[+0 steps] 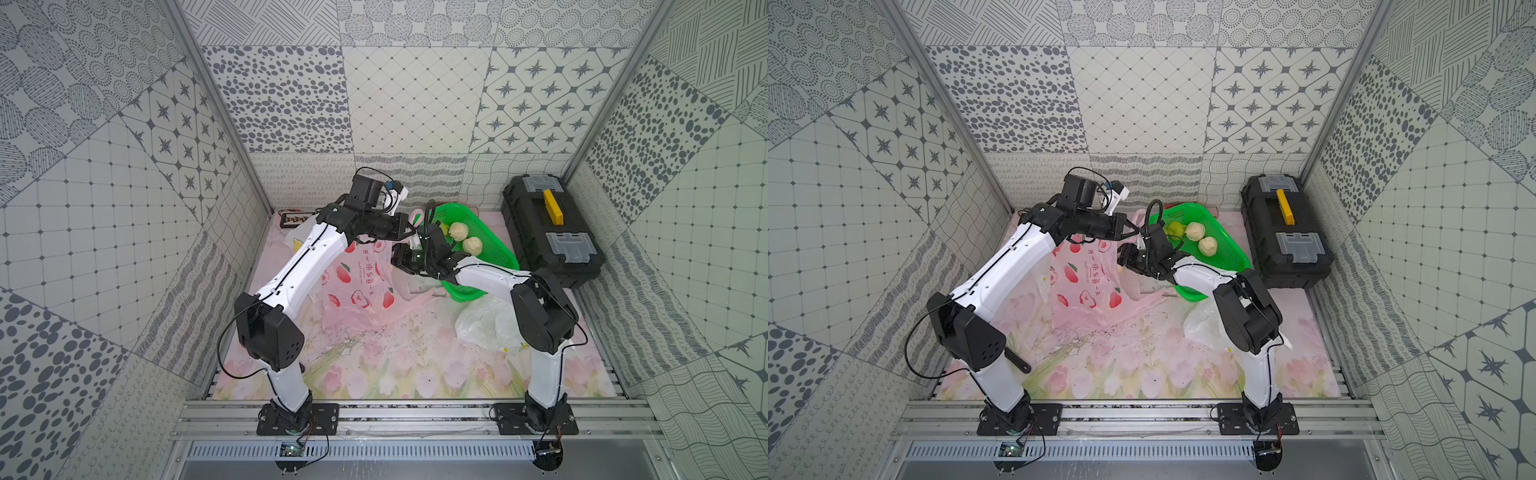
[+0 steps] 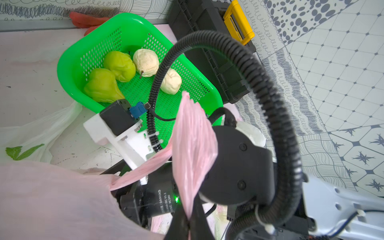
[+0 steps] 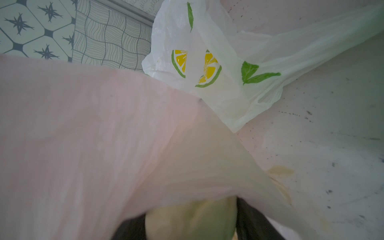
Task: Place the pears into plastic bags & tie knots
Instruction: Place the pear in the plastic bag, then pick up the pear from the basket.
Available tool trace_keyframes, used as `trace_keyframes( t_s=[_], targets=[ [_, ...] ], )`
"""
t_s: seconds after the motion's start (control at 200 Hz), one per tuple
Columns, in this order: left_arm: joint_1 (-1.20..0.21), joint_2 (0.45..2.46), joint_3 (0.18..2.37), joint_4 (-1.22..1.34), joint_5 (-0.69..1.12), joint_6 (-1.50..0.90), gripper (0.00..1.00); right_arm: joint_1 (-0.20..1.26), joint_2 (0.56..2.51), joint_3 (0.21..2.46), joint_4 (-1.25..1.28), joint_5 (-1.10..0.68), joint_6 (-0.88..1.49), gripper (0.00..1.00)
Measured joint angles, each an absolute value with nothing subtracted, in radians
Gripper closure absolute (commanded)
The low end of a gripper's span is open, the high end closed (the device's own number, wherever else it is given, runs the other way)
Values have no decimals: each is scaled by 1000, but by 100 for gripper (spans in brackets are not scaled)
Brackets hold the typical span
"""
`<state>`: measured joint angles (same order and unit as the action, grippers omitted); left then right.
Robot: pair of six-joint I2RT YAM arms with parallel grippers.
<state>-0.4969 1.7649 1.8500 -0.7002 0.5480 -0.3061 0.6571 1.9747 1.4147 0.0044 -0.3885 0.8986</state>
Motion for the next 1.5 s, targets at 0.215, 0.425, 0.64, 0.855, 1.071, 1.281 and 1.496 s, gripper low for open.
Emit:
trace_keyframes(
  t_s=[0.215, 0.425, 0.64, 0.855, 1.071, 1.281, 1.496],
  targets=[
    [-468, 1766, 1825, -687, 543, -310, 100, 670, 1983, 1497, -93, -398, 848, 7],
    [-409, 1753, 1782, -675, 542, -315, 100, 572, 1863, 1396, -213, -485, 796, 17],
    [-384, 1739, 1751, -660, 535, -319, 100, 343, 1682, 1364, -498, -347, 691, 18],
    [-391, 1739, 1745, -646, 536, -326, 100, 214, 1841, 1526, -709, -22, 579, 15],
    [-406, 1739, 1744, -646, 537, -327, 100, 202, 2045, 1734, -791, 117, 516, 14],
    [-417, 1739, 1741, -646, 536, -327, 100, 200, 2226, 1922, -805, 124, 485, 20],
    [-423, 1739, 1741, -647, 535, -326, 100, 202, 2310, 2001, -824, 140, 449, 49]
  ],
)
